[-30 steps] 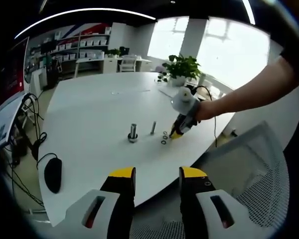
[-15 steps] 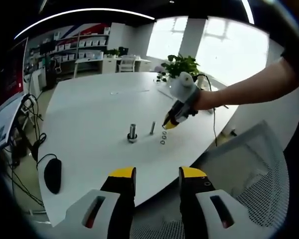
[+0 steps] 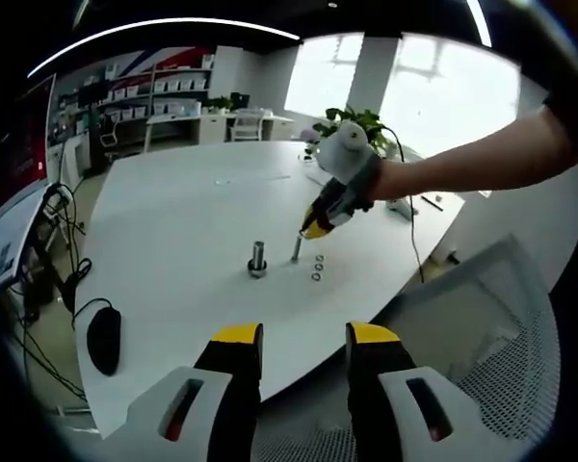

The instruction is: Place the washer onto the threaded stud by aligning its center hole with the stud, sliding it down to the base, and recovering from edge contact or off-axis alignment until the washer reaches the visible bottom stop.

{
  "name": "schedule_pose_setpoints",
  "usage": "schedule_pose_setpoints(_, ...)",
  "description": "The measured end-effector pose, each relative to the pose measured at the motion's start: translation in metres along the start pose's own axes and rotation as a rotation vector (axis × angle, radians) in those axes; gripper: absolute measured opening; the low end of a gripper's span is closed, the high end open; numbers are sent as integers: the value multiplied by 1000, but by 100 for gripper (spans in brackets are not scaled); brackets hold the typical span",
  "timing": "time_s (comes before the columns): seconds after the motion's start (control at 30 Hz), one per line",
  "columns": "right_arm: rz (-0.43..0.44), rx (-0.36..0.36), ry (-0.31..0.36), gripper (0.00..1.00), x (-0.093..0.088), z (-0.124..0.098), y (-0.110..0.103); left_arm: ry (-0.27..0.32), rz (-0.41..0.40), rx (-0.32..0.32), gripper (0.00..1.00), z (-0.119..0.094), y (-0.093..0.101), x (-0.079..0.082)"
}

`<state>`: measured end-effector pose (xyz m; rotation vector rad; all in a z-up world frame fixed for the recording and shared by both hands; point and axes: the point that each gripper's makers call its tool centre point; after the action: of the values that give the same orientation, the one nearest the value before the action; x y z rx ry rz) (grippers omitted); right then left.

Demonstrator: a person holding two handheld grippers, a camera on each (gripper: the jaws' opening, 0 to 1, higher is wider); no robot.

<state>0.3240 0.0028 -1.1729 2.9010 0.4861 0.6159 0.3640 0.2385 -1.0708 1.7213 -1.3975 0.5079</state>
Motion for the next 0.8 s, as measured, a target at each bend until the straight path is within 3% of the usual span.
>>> schedule_pose_setpoints(0.57,-52,38,-67,14,0,8,-4,5,1,-3,32,0,1,1)
schedule_pose_setpoints(0.8,-70,67,-88,14,-4,23,-5,-1,0,-4,32,0,1,0)
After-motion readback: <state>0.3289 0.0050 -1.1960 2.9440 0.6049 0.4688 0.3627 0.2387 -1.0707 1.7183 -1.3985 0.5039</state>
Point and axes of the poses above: the point that each gripper's makers call its tool centre point, and the gripper's own axes: z roughly forward along the fingers, y roughly to its right, x roughly out of its top, and after that the axes turned 10 degrees about -z, right-handed
